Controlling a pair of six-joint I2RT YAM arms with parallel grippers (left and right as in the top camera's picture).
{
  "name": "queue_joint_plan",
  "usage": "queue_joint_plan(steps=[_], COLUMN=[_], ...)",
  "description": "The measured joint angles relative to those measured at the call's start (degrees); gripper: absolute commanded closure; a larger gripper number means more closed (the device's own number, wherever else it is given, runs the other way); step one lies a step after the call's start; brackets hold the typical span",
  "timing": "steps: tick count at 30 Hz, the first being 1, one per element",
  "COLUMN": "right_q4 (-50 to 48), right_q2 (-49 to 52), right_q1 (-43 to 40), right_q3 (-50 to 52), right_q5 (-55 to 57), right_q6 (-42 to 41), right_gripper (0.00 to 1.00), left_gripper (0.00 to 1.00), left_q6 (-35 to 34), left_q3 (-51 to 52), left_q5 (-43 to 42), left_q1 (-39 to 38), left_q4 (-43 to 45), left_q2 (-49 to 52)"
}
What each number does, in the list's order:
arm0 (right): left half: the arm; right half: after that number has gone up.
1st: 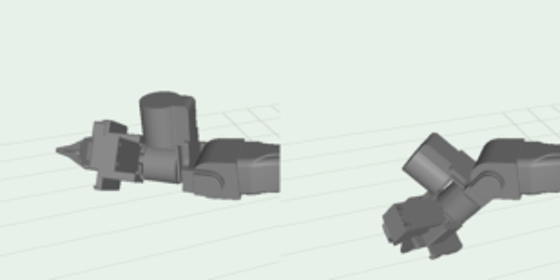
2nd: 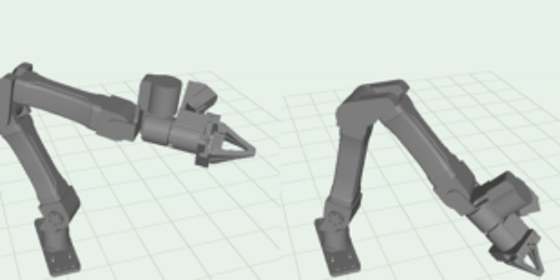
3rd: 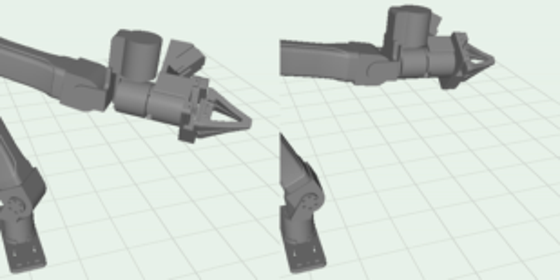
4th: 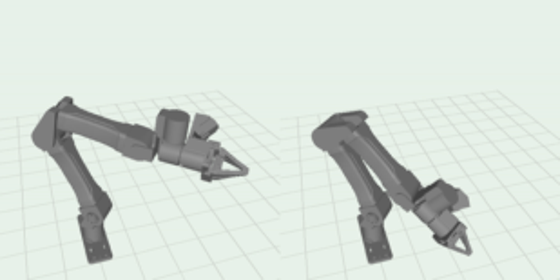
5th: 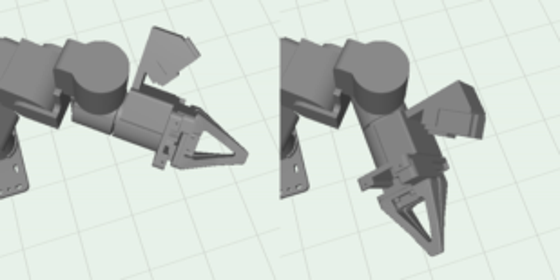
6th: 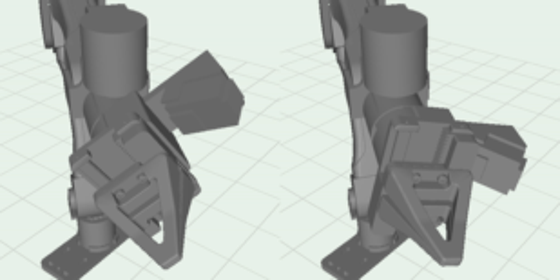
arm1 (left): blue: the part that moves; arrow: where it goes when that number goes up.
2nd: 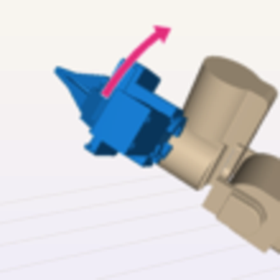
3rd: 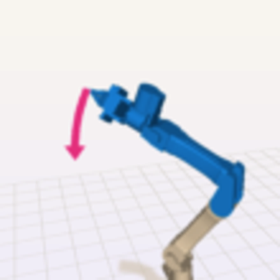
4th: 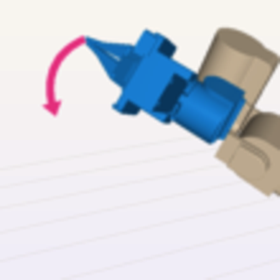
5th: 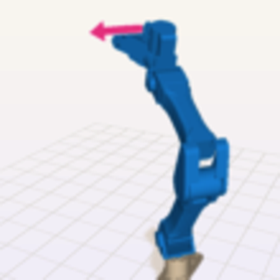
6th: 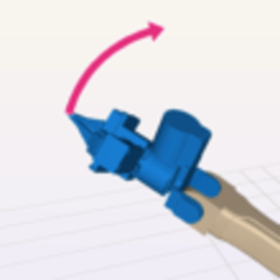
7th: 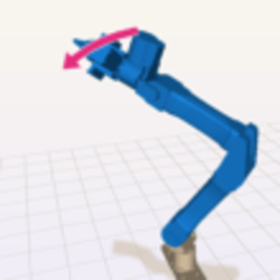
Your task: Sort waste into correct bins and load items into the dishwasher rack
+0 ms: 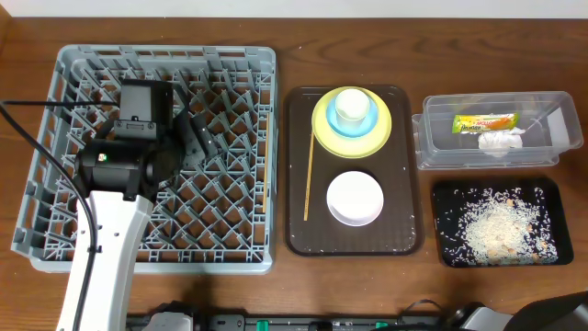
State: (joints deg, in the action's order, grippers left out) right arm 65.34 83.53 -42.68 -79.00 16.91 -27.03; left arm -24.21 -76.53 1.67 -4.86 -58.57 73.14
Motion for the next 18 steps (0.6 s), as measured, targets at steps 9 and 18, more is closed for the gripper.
queue_joint_plan(steps=[9,18], right_q4=[0.0,0.0], right_q2=[0.0,0.0], right_q1=[0.0,0.0], right_q3=[0.0,0.0], right_q5=[0.0,-0.2], right_q6=[0.0,0.0], right_gripper=[0.01,0.01], left_gripper=[0.08,0.32], left_q6=[0.7,5.0], left_q3=[0.0,0.0], left_q5=[-9.4,-18.4], left_q1=[-0.1,-14.8], left_q4=[5.2,3.5], left_q2=[0.0,5.7])
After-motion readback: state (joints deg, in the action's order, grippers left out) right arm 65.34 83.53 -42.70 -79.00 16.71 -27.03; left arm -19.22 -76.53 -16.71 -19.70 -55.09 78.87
